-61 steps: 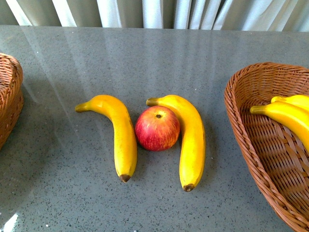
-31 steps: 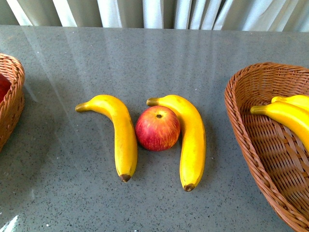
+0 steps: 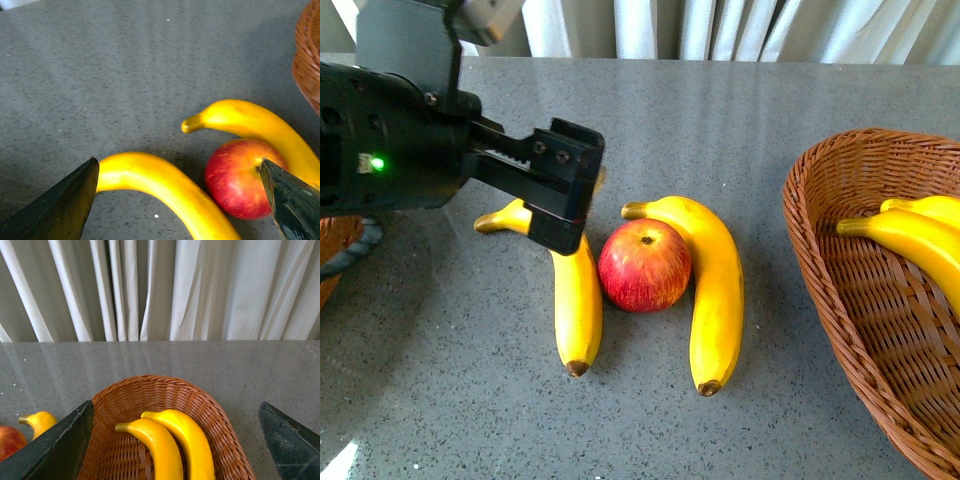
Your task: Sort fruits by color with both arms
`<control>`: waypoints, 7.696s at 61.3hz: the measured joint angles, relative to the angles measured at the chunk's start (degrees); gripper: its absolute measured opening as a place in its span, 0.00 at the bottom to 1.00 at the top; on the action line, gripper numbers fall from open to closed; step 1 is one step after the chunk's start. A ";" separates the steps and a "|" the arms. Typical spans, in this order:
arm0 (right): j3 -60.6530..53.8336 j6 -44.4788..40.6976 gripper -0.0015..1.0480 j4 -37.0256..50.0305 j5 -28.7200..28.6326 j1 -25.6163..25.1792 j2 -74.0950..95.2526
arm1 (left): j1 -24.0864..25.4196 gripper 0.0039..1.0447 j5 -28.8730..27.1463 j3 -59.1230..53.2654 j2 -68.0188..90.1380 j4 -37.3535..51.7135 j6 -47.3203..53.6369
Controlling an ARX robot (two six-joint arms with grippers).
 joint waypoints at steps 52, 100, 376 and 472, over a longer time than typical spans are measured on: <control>0.00 0.00 0.91 0.00 0.00 0.00 0.00 | -7.19 0.91 1.66 3.50 10.45 2.43 1.42; 0.00 0.00 0.91 0.00 0.00 0.00 0.00 | -9.51 0.91 1.18 7.74 18.62 2.36 3.32; 0.00 0.00 0.91 0.00 0.00 0.00 0.00 | 24.63 0.01 -8.02 -36.96 -82.47 -13.51 -3.58; 0.00 0.00 0.91 0.00 0.00 0.00 -0.02 | 24.52 0.91 -8.04 -36.96 -95.21 -27.26 -3.58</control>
